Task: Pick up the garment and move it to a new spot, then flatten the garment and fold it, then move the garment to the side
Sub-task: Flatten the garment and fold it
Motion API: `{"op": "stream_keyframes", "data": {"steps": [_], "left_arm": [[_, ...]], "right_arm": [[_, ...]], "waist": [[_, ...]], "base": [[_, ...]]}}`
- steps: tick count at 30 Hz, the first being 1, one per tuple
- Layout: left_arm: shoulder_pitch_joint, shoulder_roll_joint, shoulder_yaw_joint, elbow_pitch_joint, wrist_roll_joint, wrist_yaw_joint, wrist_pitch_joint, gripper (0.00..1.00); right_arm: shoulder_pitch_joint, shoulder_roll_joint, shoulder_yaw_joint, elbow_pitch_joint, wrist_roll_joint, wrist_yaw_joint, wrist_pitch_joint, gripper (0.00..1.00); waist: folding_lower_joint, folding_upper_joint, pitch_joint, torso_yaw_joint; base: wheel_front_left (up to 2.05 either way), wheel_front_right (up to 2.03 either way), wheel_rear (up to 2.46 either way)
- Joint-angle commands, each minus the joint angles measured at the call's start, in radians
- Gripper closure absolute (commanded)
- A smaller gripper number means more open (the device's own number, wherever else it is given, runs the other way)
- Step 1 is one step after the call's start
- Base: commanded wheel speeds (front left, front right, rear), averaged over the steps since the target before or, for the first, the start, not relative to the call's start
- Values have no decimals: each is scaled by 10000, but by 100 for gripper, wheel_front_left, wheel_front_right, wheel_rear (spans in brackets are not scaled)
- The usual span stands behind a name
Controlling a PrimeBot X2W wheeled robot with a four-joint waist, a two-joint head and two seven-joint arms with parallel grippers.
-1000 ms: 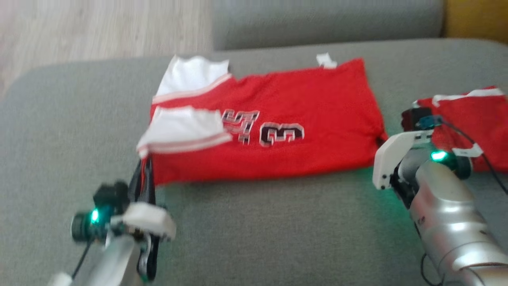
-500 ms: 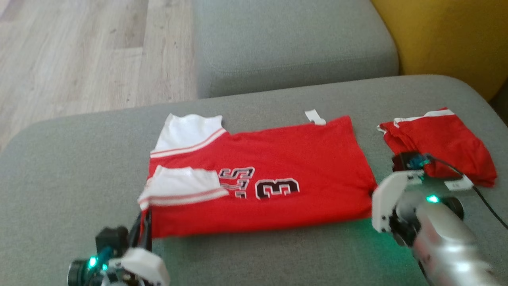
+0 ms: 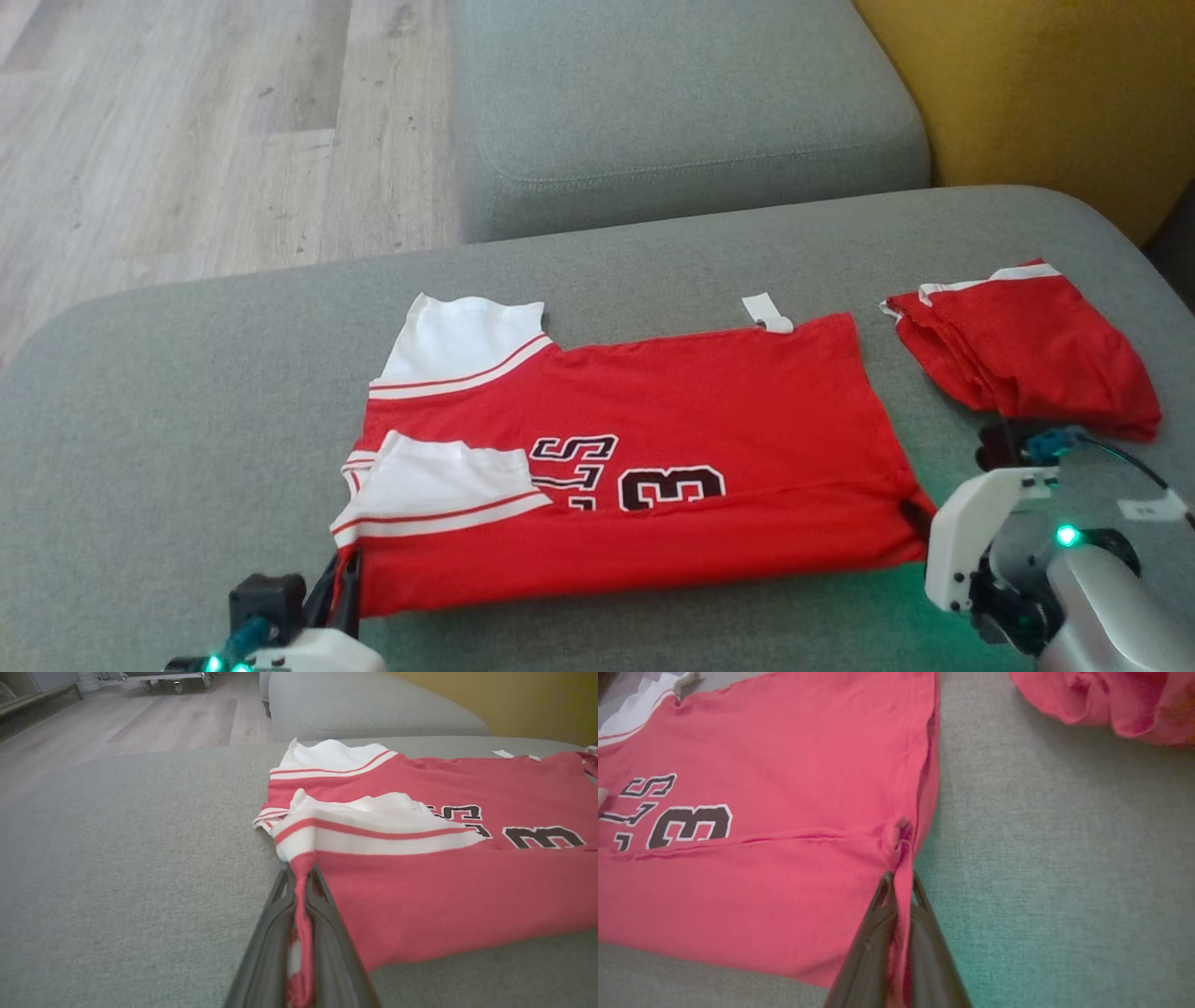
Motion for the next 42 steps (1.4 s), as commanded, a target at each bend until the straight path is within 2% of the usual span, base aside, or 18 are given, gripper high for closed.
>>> {"op": "stream_keyframes", "data": {"steps": [1, 2, 3, 4, 5, 10, 13, 18, 24, 29, 32, 33, 39, 42], "left_arm": [[-396, 300, 310, -405, -32, 132, 102, 100], [-375, 307, 300, -454, -68, 154, 245, 100], [-359, 310, 283, -496, -107, 168, 403, 77], [-356, 316, 261, -569, -120, 191, 523, 12], [-367, 328, 258, -655, -118, 237, 596, 0], [-612, 371, 484, -1191, -15, 618, 283, 0], [-893, 371, 692, -1525, 103, 751, -458, 0], [-1262, 166, 960, -2183, 110, 316, -1981, 0], [-1508, -339, 1729, -2779, 135, 43, -2191, 0], [-2268, -143, 1820, -2326, 502, -334, -2184, 0], [-3245, 339, 1638, -1623, 678, -698, -1509, 0], [-3245, 339, 1638, -1623, 678, -698, -1509, 0], [-5864, 1545, 786, 216, 870, -2027, 937, 0], [-7067, 2048, 240, 1113, 577, -2266, 2248, 0]], "right_arm": [[-177, -115, -171, -620, -165, -7, -130, 96], [-72, -44, -344, -803, -263, -7, -208, 0], [21, 57, -532, -992, -339, -7, -310, 0], [103, 170, -736, -1192, -404, -7, -445, 0], [173, 276, -937, -1401, -497, -7, -607, 0], [431, 775, -1783, -2640, -1222, -7, -1944, 0], [550, 1153, -2427, -3343, -1777, -7, -2950, 0], [925, 1856, -2931, -4360, -2399, -7, -4910, 0], [1401, 2130, -2413, -4389, -2262, -7, -6589, 0], [1101, 2136, -1915, -4175, -2040, -7, -6998, 0], [744, 2137, -1842, -4218, -1948, -7, -7077, 0], [744, 2137, -1842, -4218, -1948, -7, -7077, 0], [-50, 2138, -1524, -4347, -1730, -7, -7162, 0], [-371, 2138, -1419, -4379, -1698, -7, -7194, 0]], "waist": [[1, -1, 44, -11], [1, -1, 70, -13], [1, -1, 97, -13], [1, -1, 128, -7], [1, -1, 160, 1], [1, -1, 340, 44], [1, -1, 455, 64], [1, -1, 604, 18], [1, -1, 931, -189], [1, -1, 1377, -460], [1, -1, 1908, -650], [1, -1, 1908, -650], [1, -1, 3150, -1134], [1, -1, 3634, -1368]], "base": [[0, 0, 0], [0, 0, 0], [0, 0, 0], [0, 0, 0], [0, 0, 0], [0, 0, 0], [0, 0, 0], [0, 0, 0], [0, 0, 0], [0, 0, 0], [0, 0, 0], [0, 0, 0], [0, 0, 0], [0, 0, 0]]}}
